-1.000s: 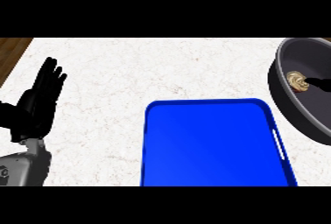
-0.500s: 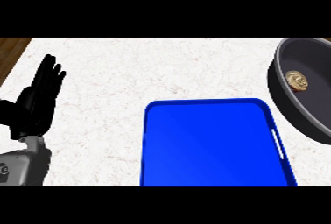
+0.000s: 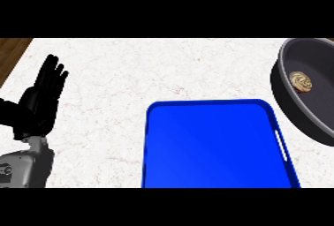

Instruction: Pick the cupcake from the tray and place it in the pot

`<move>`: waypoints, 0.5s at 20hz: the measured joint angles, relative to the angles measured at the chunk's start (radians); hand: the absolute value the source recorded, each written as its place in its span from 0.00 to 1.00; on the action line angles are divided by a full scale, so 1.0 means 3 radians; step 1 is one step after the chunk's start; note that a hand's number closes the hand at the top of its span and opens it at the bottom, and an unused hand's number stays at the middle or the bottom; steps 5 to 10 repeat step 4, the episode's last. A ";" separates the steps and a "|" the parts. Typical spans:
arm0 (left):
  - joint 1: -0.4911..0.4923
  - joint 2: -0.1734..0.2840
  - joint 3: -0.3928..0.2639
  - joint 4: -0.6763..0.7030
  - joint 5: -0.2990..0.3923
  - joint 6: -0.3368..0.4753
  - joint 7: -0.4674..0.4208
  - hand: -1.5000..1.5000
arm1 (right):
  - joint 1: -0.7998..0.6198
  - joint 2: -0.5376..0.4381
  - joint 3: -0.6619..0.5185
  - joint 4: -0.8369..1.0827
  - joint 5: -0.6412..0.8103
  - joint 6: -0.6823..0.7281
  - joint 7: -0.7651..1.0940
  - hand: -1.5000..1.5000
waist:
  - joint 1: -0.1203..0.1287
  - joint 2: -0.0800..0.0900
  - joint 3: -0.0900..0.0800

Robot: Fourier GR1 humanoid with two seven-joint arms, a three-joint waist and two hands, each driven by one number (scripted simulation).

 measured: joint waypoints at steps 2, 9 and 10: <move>-0.0002 0.0005 -0.0002 -0.0038 0.0002 -0.0002 0.0037 0.50 | 0.0043 -0.0062 0.0007 0.0021 0.0004 0.0039 -0.0024 0.00 | 0.0006 0.0000 0.0001; -0.0047 0.0010 0.0010 0.0023 0.0001 -0.0008 0.0031 0.50 | 0.0073 -0.0076 0.0019 0.0037 0.0009 0.0039 -0.0049 0.00 | 0.0004 0.0002 0.0002; -0.0047 0.0010 0.0010 0.0023 0.0001 -0.0008 0.0031 0.50 | 0.0073 -0.0076 0.0019 0.0037 0.0009 0.0039 -0.0049 0.00 | 0.0004 0.0002 0.0002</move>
